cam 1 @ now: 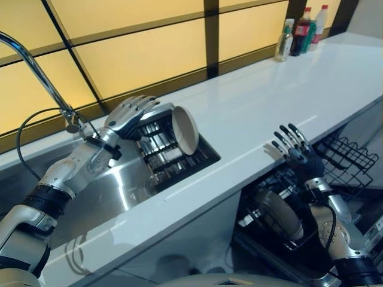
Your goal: Pick up plates and place into dishwasher.
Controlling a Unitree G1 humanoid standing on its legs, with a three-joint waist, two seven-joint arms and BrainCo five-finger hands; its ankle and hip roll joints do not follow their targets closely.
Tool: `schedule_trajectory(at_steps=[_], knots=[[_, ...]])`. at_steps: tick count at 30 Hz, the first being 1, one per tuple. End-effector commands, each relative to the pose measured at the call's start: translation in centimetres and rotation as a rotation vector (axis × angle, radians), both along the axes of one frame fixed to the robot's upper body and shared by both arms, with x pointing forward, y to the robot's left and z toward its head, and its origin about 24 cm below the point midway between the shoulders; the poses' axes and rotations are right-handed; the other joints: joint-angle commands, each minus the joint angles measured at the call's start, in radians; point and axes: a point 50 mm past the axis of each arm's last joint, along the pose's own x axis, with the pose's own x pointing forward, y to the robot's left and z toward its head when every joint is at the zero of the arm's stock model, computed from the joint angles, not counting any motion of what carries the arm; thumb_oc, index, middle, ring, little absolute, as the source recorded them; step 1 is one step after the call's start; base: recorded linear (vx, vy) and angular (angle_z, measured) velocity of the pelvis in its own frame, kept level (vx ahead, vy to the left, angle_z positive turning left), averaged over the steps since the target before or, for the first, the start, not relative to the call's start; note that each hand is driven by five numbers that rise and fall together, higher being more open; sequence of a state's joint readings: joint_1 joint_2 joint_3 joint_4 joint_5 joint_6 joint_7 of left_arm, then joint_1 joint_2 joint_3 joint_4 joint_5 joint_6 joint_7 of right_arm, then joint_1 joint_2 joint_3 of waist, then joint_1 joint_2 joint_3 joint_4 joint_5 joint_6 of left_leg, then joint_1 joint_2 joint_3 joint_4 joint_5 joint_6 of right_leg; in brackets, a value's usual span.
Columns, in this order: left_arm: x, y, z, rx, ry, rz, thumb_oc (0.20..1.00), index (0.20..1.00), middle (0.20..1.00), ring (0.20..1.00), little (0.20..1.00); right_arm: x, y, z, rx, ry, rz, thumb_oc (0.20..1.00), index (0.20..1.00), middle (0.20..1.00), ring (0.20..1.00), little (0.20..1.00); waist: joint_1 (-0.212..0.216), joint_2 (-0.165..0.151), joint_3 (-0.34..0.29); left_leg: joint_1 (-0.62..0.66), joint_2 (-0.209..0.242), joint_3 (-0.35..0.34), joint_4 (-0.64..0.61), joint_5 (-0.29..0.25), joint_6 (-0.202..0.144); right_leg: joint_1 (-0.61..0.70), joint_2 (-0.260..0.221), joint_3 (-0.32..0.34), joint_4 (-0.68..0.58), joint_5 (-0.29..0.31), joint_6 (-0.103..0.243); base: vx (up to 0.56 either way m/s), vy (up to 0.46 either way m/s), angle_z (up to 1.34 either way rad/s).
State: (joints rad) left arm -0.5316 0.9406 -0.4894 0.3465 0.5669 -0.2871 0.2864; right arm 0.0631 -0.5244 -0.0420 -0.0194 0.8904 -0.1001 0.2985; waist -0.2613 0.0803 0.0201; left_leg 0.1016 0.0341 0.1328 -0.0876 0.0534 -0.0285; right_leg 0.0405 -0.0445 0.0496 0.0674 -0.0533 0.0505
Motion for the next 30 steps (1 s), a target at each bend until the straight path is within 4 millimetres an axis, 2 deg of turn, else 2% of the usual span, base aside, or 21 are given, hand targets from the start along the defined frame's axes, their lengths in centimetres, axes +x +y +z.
schedule_trajectory(at_steps=[1, 6, 14, 20, 30], knots=[[1.5, 0.4, 3.9, 0.001, -0.184, 0.048, 1.0, 1.0, 1.0, 1.0, 1.0, 0.8, -0.2, 2.6, -0.006, -0.122, 0.05, 1.0, 1.0, 1.0, 1.0, 1.0, -0.012, -0.033, 0.022, -0.029, 0.036, 0.029, 0.055, -0.066, 0.014, -0.103, 0.005, 0.034, 0.057, 0.016, 0.042, 0.01, 0.022, -0.12], [1.7, 0.7, 4.7, -0.069, -0.295, 0.078, 1.0, 1.0, 1.0, 1.0, 1.0, 0.9, -0.3, 3.0, -0.022, -0.136, 0.065, 1.0, 1.0, 1.0, 1.0, 1.0, -0.023, -0.03, 0.052, -0.056, 0.044, 0.037, 0.061, -0.058, 0.007, -0.132, 0.011, 0.058, 0.066, 0.019, 0.044, -0.03, 0.015, -0.07], [1.7, 0.3, 3.8, 0.082, -0.277, 0.056, 1.0, 1.0, 1.0, 1.0, 1.0, 0.3, -0.4, 2.4, -0.033, -0.092, 0.086, 1.0, 1.0, 1.0, 1.0, 1.0, -0.043, -0.027, 0.059, -0.046, 0.057, 0.056, 0.058, -0.04, -0.007, -0.121, -0.002, 0.052, 0.072, 0.02, 0.052, 0.06, 0.005, -0.03], [2.3, 0.5, 4.4, 0.219, -0.305, 0.062, 1.0, 1.0, 1.0, 1.0, 1.0, 0.3, -0.8, 2.7, -0.053, -0.078, 0.088, 1.0, 1.0, 1.0, 1.0, 1.0, -0.057, -0.022, 0.077, -0.056, 0.062, 0.063, 0.059, -0.027, -0.017, -0.128, -0.011, 0.058, 0.069, 0.03, 0.06, 0.01, -0.001, 0.0], [2.8, 0.1, 4.1, 0.275, -0.323, 0.069, 1.0, 1.0, 1.0, 1.0, 1.0, 0.0, -1.1, 2.9, -0.076, -0.075, 0.113, 1.0, 1.0, 1.0, 1.0, 1.0, -0.083, -0.022, 0.104, -0.073, 0.071, 0.08, 0.075, -0.011, -0.029, -0.138, -0.027, 0.063, 0.075, 0.039, 0.069, 0.01, -0.006, -0.01]])
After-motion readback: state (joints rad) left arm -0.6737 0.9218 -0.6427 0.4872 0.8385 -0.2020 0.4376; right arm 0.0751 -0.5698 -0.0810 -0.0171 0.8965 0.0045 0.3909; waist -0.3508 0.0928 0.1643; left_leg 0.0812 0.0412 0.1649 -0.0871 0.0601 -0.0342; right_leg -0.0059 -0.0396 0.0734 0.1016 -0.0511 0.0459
